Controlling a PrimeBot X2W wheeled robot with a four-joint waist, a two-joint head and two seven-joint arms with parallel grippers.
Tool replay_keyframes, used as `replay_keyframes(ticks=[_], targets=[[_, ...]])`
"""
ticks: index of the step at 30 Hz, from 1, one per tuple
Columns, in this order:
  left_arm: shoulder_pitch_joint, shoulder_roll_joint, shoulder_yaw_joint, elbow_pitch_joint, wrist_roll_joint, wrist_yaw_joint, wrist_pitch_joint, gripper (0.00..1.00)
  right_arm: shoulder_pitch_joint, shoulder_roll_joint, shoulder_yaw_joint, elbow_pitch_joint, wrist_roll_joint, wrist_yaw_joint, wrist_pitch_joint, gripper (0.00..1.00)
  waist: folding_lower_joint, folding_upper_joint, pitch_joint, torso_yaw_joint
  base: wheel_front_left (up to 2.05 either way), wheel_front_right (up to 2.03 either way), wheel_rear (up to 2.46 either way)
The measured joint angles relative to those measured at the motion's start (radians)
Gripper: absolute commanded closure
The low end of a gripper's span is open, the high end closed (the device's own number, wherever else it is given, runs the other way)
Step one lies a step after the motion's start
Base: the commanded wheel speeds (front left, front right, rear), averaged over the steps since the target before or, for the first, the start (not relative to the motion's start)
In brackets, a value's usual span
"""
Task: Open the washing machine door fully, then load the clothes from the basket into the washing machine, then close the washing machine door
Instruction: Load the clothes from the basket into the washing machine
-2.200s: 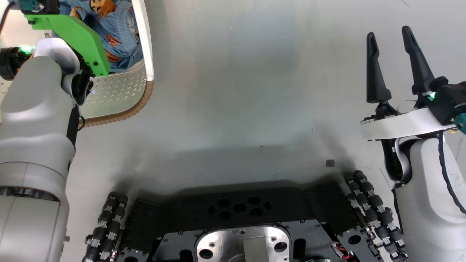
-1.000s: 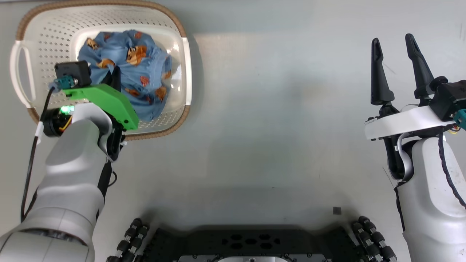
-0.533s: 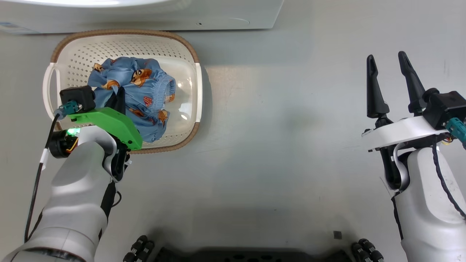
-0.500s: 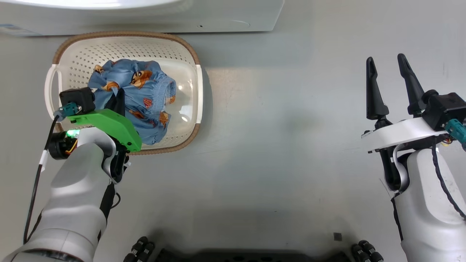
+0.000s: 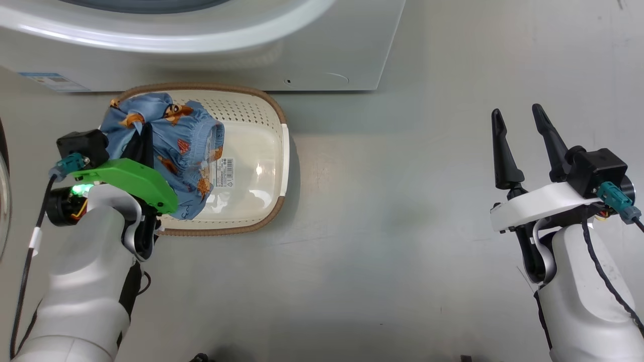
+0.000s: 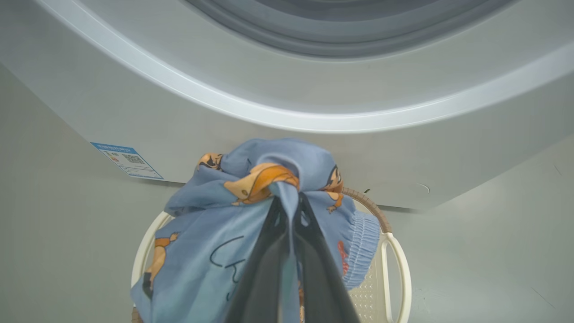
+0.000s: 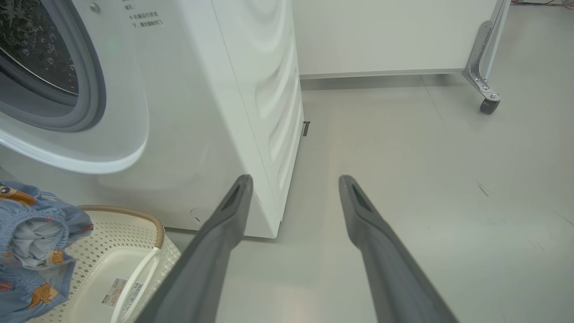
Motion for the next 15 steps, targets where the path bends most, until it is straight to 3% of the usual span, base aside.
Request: replay_keyframes(ticks=[15], targets=[[0.121,0.031,0.127,-0.222,0.083,0.000,0.000,1.00,0.049,-0.002,0.001,0.026,0.012,0.000,0.000,0.00,0.0000,0.0000,-0.146,0.005,0.00,0.00,0.00]])
